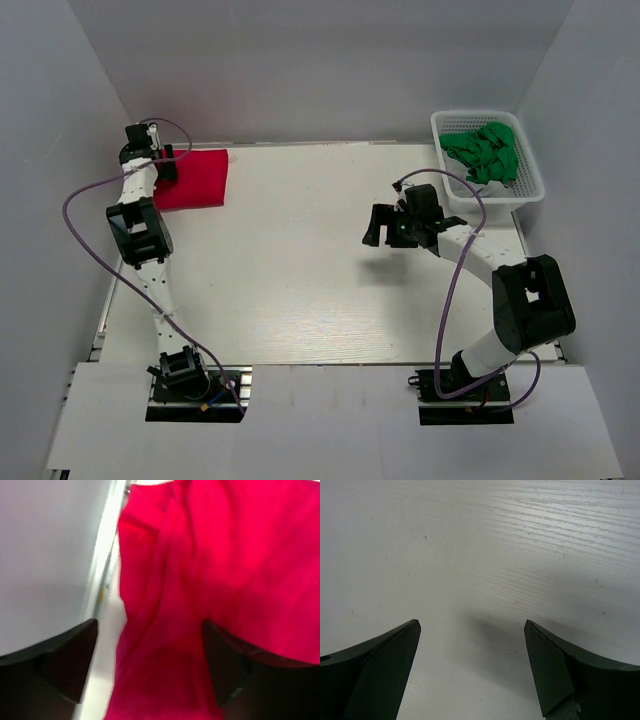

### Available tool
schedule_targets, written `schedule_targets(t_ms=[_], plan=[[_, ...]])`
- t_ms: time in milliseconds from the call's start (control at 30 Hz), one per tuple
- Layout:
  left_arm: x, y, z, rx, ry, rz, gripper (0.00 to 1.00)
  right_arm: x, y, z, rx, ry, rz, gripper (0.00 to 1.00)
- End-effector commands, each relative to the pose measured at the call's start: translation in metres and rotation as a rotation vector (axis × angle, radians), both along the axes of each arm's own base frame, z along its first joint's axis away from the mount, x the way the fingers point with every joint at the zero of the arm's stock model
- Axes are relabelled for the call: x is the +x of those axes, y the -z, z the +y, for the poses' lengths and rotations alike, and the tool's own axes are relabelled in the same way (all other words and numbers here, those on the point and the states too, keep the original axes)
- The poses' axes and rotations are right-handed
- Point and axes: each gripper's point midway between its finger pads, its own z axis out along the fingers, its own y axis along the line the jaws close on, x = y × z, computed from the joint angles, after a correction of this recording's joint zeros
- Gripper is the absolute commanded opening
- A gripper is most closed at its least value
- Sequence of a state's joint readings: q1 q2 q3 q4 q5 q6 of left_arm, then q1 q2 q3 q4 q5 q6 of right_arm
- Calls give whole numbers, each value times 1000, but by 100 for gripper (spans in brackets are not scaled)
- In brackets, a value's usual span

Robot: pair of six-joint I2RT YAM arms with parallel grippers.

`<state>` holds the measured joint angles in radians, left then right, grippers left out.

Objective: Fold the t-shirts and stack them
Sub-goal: Put the neatly folded tshirt into the corner of the board with the left arm

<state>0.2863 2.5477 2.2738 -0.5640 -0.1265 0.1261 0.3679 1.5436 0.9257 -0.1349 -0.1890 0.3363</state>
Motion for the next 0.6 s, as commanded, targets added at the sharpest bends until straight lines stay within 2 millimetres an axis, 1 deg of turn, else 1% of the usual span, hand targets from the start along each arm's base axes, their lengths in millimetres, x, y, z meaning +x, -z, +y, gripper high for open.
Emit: schedule_targets(t_ms=[0,33,133,167,200,233,267,300,333,367,400,433,467,533,567], plan=[[14,-51,14,53,-36,-110,100,1,-19,5,30,-26,-43,90],[14,-59,14,57,-36,-124,100,0,-15,6,27,-35,-30,90],[11,-93,9,24,-70,-182,100,-4,-18,9,49,-50,-26,90],[7,-100,6,8,-72,-185,100,-4,-19,10,57,-53,-33,90],[2,-123,1,-8,-75,-222,100,-3,-25,12,76,-54,-54,90],[-4,-130,-3,-23,-72,-224,100,-12,-22,13,92,-63,-38,90],[-10,-127,-15,-50,-67,-210,100,-11,-26,15,114,-61,-56,90],[-20,-156,-19,-48,-71,-251,100,-12,-33,16,130,-56,-76,90],[-21,-167,-27,-51,-65,-282,100,-26,-25,13,138,-56,-59,90],[-28,-153,-41,-81,-53,-259,100,-22,-32,16,174,-48,-96,90],[-29,-157,-50,-126,-36,-283,100,-30,-31,14,184,-51,-100,90],[-27,-164,-74,-198,37,-310,100,-33,-36,15,202,-57,-114,90],[-28,-175,-92,-238,67,-330,100,-43,-25,13,211,-48,-84,90],[-29,-183,-123,-335,114,-337,100,-53,-35,19,257,-88,-114,90],[-35,-191,-148,-375,138,-328,100,-63,-30,16,272,-75,-103,90]])
